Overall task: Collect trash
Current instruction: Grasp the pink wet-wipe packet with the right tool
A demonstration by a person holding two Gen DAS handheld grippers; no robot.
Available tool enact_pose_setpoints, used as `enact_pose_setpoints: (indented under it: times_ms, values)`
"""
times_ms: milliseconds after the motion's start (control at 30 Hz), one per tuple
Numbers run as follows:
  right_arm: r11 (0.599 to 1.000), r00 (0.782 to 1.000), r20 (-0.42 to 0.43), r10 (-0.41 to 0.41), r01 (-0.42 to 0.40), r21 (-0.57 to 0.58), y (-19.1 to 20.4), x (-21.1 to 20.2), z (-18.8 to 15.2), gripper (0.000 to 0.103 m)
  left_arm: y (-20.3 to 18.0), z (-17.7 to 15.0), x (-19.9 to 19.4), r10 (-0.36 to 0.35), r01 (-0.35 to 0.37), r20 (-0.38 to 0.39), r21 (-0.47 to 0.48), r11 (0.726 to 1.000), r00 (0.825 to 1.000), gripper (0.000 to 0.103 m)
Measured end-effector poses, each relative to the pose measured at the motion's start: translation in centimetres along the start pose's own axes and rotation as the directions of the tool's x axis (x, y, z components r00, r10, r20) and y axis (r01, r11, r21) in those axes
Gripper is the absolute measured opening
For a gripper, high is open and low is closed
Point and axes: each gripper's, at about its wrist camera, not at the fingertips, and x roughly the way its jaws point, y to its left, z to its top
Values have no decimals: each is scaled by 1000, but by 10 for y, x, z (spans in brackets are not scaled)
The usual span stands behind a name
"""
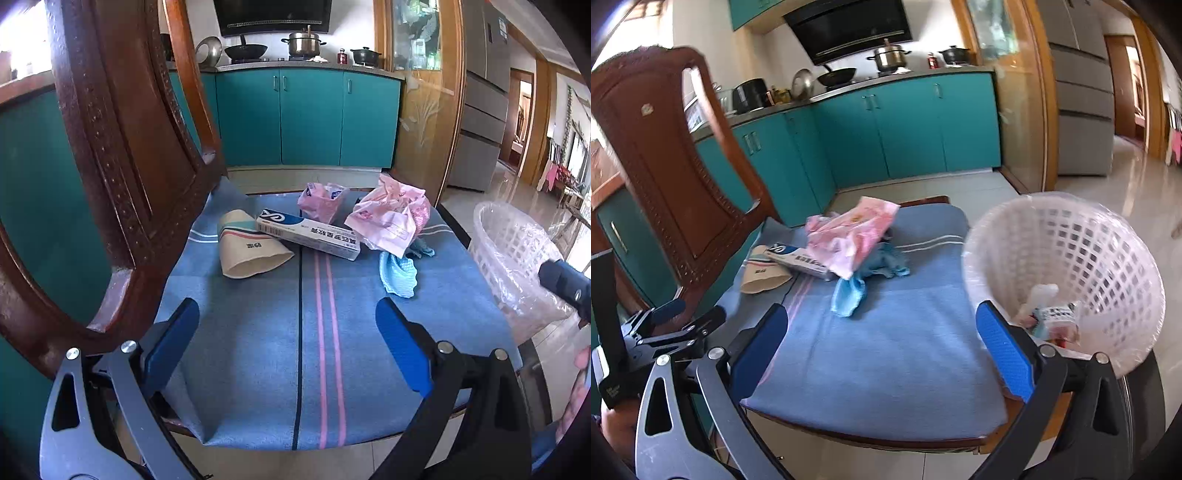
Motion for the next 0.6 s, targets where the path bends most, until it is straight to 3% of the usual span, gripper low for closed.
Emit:
enact_pose_setpoints:
  times_ms: [200,333,433,600]
  values:
    - [1000,1000,-22,-11,11,4,8,12,-1,100,4,1,-15,-16,16,5,-7,1000,1000,96]
    - [999,999,-37,8,-7,43,7,24,7,100,5,1,-2,-5,5,-12,-13,1000,1000,96]
    - [988,996,-54,76,-68,138,-1,49,26,100,10,7,14,1,-1,-29,-22,1000,1000,96]
    - [969,991,-93,96,-71,238,-11,109,54,100,12,26,45,9,-10,-26,-30,999,1000,96]
